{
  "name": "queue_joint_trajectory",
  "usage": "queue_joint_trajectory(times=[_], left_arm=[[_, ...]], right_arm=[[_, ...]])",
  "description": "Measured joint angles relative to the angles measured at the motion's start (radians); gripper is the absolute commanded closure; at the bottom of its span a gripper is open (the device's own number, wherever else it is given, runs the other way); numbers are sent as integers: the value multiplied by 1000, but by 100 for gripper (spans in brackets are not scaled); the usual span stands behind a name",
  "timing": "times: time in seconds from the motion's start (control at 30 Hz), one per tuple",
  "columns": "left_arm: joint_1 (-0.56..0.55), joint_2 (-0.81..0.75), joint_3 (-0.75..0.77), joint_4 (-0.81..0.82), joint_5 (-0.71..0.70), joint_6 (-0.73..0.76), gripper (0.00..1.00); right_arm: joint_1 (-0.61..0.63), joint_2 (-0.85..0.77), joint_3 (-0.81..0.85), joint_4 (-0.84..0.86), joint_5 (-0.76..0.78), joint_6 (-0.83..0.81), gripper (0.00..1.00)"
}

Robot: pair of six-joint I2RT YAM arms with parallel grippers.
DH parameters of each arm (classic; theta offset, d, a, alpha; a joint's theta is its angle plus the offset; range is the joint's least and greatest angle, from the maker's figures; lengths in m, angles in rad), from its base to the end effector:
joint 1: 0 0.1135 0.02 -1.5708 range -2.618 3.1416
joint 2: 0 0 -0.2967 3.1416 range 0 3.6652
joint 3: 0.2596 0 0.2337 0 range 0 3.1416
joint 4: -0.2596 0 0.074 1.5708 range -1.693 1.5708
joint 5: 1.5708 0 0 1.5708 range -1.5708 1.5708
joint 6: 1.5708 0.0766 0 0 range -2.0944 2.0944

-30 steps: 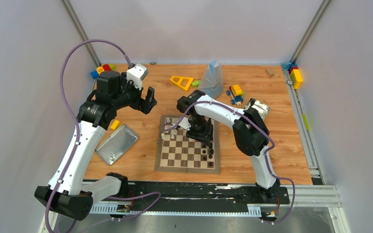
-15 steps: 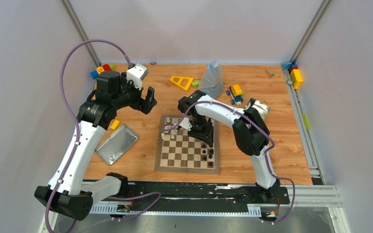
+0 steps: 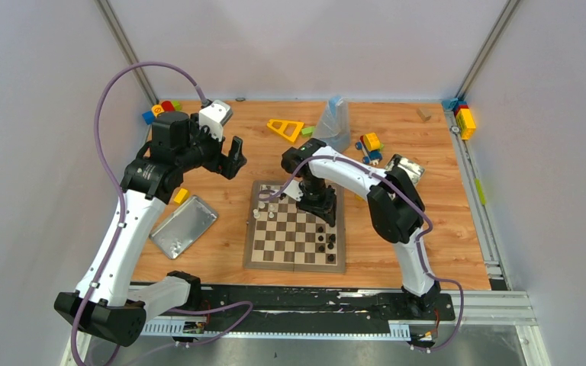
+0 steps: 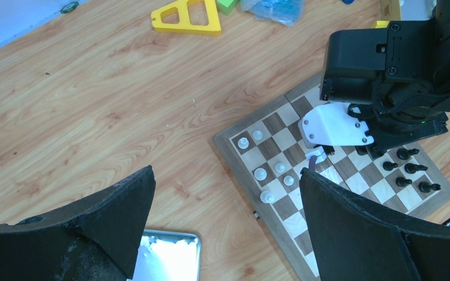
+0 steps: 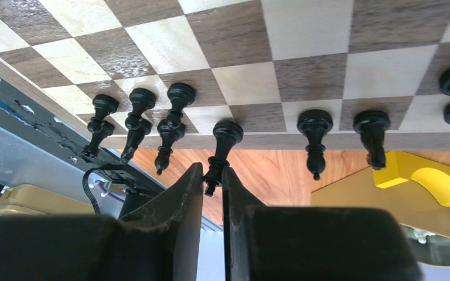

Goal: Set up the chess pieces on the board
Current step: Move the chess piece to the chessboard.

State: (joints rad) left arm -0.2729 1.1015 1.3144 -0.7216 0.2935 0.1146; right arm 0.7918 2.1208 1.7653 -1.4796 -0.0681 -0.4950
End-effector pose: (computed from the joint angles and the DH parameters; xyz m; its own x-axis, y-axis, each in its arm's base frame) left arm 0.2084 -0.0813 0.4127 -0.4086 0.2280 -0.8838 0.5517 0.8331 -0.0401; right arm 0.2551 0.2658 0.1989 -0.2655 -0.9434 0.1987 -0.9359 0.3016 0.1819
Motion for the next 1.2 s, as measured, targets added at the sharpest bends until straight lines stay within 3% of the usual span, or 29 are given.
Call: queue_joint_trajectory(times=[1.2], left_arm=[[5, 0, 0, 0, 0, 0, 0]], right_arm=[[-21, 20, 50, 3, 12, -5, 82]])
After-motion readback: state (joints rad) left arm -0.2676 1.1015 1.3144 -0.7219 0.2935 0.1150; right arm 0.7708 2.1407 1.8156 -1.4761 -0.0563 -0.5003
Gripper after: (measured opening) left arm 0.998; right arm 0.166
